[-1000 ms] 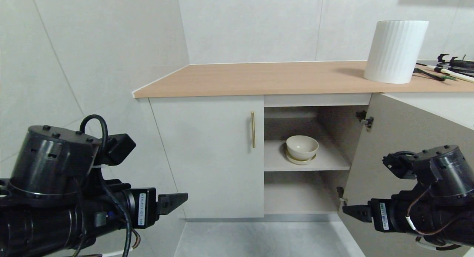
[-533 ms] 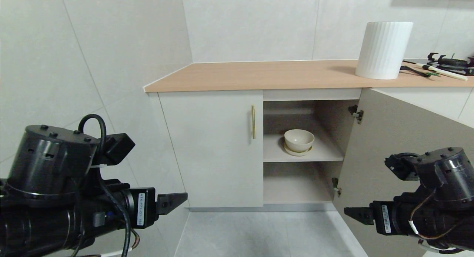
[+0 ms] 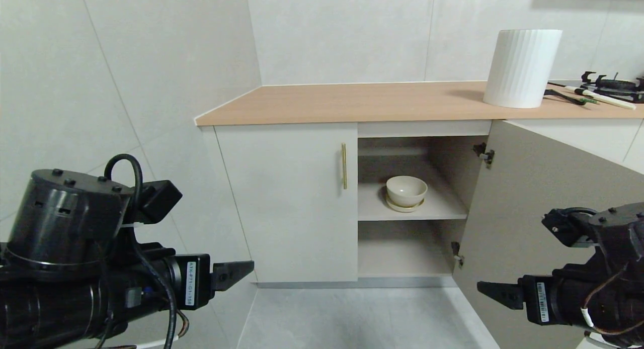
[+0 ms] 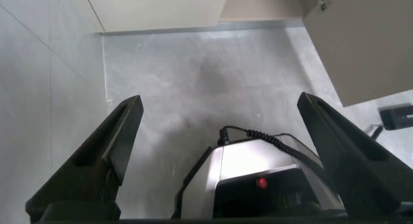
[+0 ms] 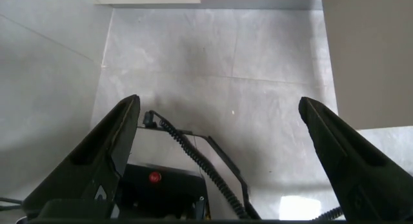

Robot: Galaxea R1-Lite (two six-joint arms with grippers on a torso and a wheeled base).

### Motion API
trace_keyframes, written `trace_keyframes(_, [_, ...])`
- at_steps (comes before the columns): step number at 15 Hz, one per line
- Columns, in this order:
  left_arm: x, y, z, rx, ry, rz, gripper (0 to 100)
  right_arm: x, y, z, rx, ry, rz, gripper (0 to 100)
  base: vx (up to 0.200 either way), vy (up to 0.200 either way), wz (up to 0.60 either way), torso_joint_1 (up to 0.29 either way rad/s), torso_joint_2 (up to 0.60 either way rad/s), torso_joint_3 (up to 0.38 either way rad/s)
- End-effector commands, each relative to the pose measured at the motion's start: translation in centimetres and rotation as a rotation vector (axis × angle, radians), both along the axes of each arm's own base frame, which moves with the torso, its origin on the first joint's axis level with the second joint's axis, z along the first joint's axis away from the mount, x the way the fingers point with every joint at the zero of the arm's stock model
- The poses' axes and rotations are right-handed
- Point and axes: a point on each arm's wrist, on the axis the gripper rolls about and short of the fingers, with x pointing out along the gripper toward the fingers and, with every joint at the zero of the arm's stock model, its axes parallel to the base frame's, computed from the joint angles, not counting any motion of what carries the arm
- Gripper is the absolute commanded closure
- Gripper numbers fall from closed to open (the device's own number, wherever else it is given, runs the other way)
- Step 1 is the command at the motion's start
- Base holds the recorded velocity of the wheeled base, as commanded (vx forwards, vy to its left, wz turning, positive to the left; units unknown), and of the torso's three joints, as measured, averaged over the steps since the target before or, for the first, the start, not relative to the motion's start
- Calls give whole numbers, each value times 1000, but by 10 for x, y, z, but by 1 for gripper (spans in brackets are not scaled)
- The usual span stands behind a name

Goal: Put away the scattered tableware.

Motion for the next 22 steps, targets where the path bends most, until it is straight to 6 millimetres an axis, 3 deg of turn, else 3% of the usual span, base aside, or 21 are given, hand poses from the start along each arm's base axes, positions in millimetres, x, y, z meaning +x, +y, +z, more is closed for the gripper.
trace_keyframes(1, [0,0,0,1,-1,2,0,-3,-2,0,-2,-2,2,0,0,-200,0,2,2,2])
trace_keyframes(5, [0,0,0,0,0,1,0,-15,-11,0,-87,57,42,0,0,-200,0,5,6,5])
trace_keyframes(11, [0,0,0,1,1,1,0,-10,-27,2,-134,113,-41,0,0,-200,0,2,-2,2])
trace_keyframes(14, [1,0,-1,0,4,2,0,-12,-46,17,-184,157,-92,0,0,-67,0,1,1,-1])
trace_keyframes(17, [1,0,-1,0,5,3,0,-27,-61,40,-220,212,-125,0,0,0,0,0,0,0])
trace_keyframes(22, [1,0,-1,-2,4,2,0,-14,-96,54,-241,207,-331,0,0,0,0,0,0,0])
